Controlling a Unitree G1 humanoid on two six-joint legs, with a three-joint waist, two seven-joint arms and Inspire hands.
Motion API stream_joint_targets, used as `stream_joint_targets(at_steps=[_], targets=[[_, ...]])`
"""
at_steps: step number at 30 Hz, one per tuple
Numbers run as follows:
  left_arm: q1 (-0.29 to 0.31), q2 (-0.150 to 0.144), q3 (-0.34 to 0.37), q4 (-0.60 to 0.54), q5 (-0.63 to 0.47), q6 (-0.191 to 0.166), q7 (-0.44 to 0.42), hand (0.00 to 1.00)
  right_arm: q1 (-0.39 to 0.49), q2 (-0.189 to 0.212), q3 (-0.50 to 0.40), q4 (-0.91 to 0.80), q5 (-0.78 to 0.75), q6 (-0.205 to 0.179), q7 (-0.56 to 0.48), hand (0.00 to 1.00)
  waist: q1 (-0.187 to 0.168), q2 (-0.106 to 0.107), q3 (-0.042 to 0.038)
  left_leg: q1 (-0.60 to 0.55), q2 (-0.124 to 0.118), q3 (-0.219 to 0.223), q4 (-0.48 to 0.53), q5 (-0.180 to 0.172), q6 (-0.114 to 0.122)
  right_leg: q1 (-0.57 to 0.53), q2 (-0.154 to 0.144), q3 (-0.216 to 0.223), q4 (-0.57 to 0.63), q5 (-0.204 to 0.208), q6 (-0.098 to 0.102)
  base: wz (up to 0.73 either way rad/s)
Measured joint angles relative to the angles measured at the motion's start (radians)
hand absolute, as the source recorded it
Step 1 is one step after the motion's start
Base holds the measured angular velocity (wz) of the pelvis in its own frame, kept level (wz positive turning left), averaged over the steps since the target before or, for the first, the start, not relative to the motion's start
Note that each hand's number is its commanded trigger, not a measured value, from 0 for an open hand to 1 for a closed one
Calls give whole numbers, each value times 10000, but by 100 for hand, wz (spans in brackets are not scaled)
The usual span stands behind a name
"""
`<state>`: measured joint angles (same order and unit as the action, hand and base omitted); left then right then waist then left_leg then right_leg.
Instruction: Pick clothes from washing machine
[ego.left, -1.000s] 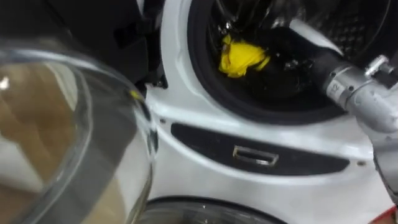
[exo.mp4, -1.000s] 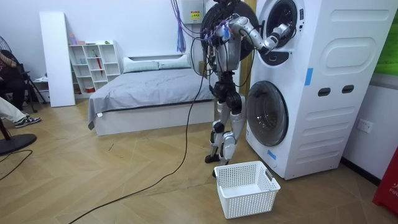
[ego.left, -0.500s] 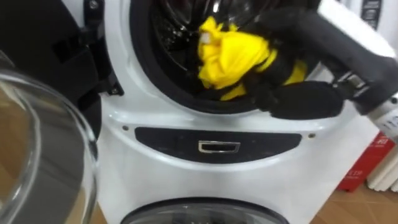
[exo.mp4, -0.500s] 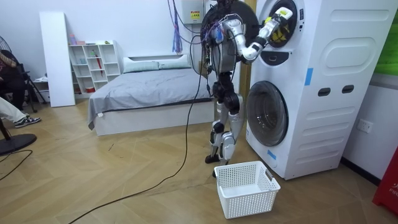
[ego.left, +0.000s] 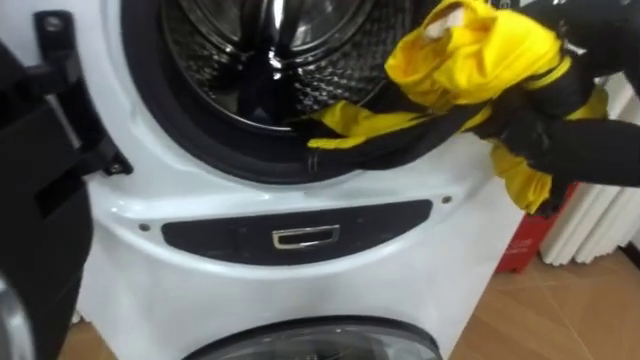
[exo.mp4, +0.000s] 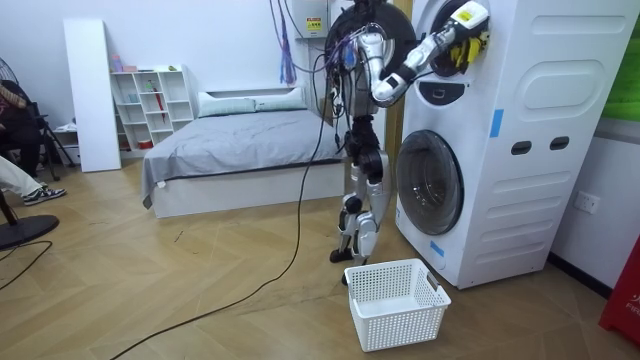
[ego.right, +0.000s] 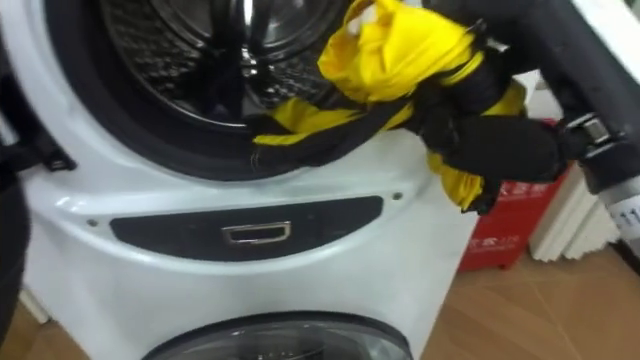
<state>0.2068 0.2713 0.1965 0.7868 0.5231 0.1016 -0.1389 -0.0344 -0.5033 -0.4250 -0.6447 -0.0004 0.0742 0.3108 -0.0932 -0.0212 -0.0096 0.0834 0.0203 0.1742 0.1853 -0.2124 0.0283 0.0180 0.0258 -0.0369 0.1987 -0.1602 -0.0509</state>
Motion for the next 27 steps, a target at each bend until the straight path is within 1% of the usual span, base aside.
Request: stream_joint_targets(at_steps=[1, 2, 3, 5, 7, 8, 9, 10, 11, 12, 13, 14, 16, 17, 18, 19, 20, 21, 22, 23, 25, 26, 27], targets=[[61, 2, 7, 72, -9, -5, 66, 0, 155, -1, -95, 25, -9, -15, -247, 100, -61, -35, 15, 11, 25, 165, -4, -7, -7, -50, 33, 145, 56, 6, -10, -36], [175, 3, 5, 82, -14, -36, 179, 0, 476, -1, -234, 44, -17, -96, -442, 100, -129, -94, 8, 13, 38, 279, -29, -9, -9, -104, 67, 304, 63, 11, -19, -35], [230, 5, 5, 101, -23, -75, 243, 0, 700, 0, -307, 67, -17, -169, -535, 100, -136, -126, 9, 15, 45, 354, -38, -10, -12, -134, 83, 374, 65, 14, -23, -36], [433, 4, -8, 282, -75, -191, 476, 0, 1583, 0, -347, 185, -7, -214, -850, 100, -312, -254, 42, 66, 68, 562, -36, -37, -53, -180, 128, 601, 64, 18, -30, -32], [549, 4, -7, 391, -4, -193, 547, 0, 1990, 0, -369, 408, -36, -214, -946, 100, -497, -301, 81, 73, 73, 773, -74, -41, -54, -244, 137, 730, 63, 15, -25, -29], [553, 2, -7, 454, 30, -194, 610, 0, 2157, 1, -434, 573, -70, -183, -1039, 100, -515, -309, 84, 95, 93, 1010, -140, -71, -63, -362, 194, 945, 65, 16, -18, -43], [551, 4, -7, 484, 50, -193, 637, 0, 2200, 1, -468, 662, -106, -175, -1088, 100, -525, -295, 91, 103, 110, 1068, -167, -113, -60, -400, 234, 1040, 71, 22, -7, -52], [548, 16, 1, 519, 74, -187, 691, 0, 2237, 0, -568, 926, -260, -175, -1167, 100, -567, -285, 93, 109, 175, 1250, -183, -201, -61, -472, 306, 1187, 84, 31, 3, -38], [530, 60, 0, 572, 83, -188, 694, 0, 2245, 0, -727, 1335, -356, -180, -1224, 100, -693, -320, 83, 103, 189, 1354, -184, -216, -60, -547, 334, 1277, 140, 52, 13, -33], [504, 79, 1, 591, 91, -188, 690, 0, 2263, -1, -832, 1544, -349, -179, -1284, 100, -717, -327, 81, 105, 193, 1430, -184, -229, -56, -589, 349, 1347, 213, 51, 13, -31], [476, 136, -4, 597, 76, -192, 674, 0, 2387, 1, -1062, 1906, -345, -172, -1469, 100, -734, -331, 78, 109, 206, 1568, -187, -263, -58, -654, 394, 1508, 238, 55, 21, -35], [462, 230, -3, 605, 11, -188, 635, 0, 2644, 0, -1229, 2117, -352, -106, -1698, 100, -840, -342, 72, 91, 207, 1638, -201, -267, -59, -713, 415, 1605, 236, 67, 35, -32], [416, 373, -5, 604, -4, -127, 601, 0, 3027, 1, -1399, 2388, -351, -63, -1887, 100, -1063, -318, 86, 94, 212, 1781, -224, -267, -60, -767, 447, 1752, 222, 87, 46, -26], [328, 457, -6, 662, -47, -102, 601, 0, 3123, 1, -1429, 2566, -409, 29, -2002, 100, -1206, -292, 102, 110, 207, 1848, -225, -267, -60, -782, 466, 1882, 227, 96, 60, -31], [245, 507, -8, 763, -106, -101, 600, 0, 3128, 0, -1430, 2715, -428, 42, -2091, 100, -1237, -275, 112, 123, 207, 1887, -225, -267, -60, -809, 489, 1983, 228, 102, 66, -45], [91, 604, -7, 864, -156, -83, 606, 0, 3134, 1, -1433, 3029, -486, 81, -2319, 100, -1247, -263, 105, 125, 211, 2052, -226, -267, -60, -896, 535, 2176, 257, 116, 75, -51], [-24, 720, 6, 1029, -197, 80, 616, 0, 3143, 1, -1440, 3249, -508, 172, -2540, 100, -1266, -235, 114, 116, 213, 2076, -227, -267, -60, -935, 562, 2287, 243, 137, 81, -47], [-27, 782, 5, 1065, -209, 98, 607, 0, 3179, 1, -1453, 3310, -531, 215, -2632, 100, -1340, -215, 114, 92, 213, 2085, -226, -267, -61, -958, 565, 2304, 224, 141, 85, -21], [-21, 855, 5, 1066, -214, 222, 603, 0, 3323, 1, -1535, 3392, -508, 279, -2794, 100, -1518, -162, 75, -8, 215, 2119, -224, -267, -61, -1057, 566, 2301, 225, 161, 88, -7], [-42, 899, 4, 1064, -206, 345, 602, 0, 3358, 1, -1587, 3607, -436, 312, -2924, 100, -1690, -130, 80, -21, 225, 2264, -222, -267, -61, -1084, 577, 2341, 230, 205, 90, -7], [-52, 928, -3, 1064, -203, 532, 602, 0, 3434, 15, -1599, 3772, -475, 468, -3164, 100, -1750, -52, 90, -16, 234, 2372, -221, -267, -61, -1108, 619, 2530, 217, 245, 91, -18], [-73, 932, -8, 1062, -192, 664, 602, 0, 3464, 15, -1625, 3847, -570, 503, -3318, 100, -1826, 19, 91, -72, 230, 2383, -221, -267, -61, -1187, 626, 2572, 214, 246, 92, -16], [-92, 935, -9, 1062, -193, 719, 602, 0, 3468, 14, -1642, 3884, -621, 507, -3410, 100, -1857, 49, 101, -104, 223, 2399, -222, -267, -61, -1236, 632, 2591, 213, 246, 93, -11]])
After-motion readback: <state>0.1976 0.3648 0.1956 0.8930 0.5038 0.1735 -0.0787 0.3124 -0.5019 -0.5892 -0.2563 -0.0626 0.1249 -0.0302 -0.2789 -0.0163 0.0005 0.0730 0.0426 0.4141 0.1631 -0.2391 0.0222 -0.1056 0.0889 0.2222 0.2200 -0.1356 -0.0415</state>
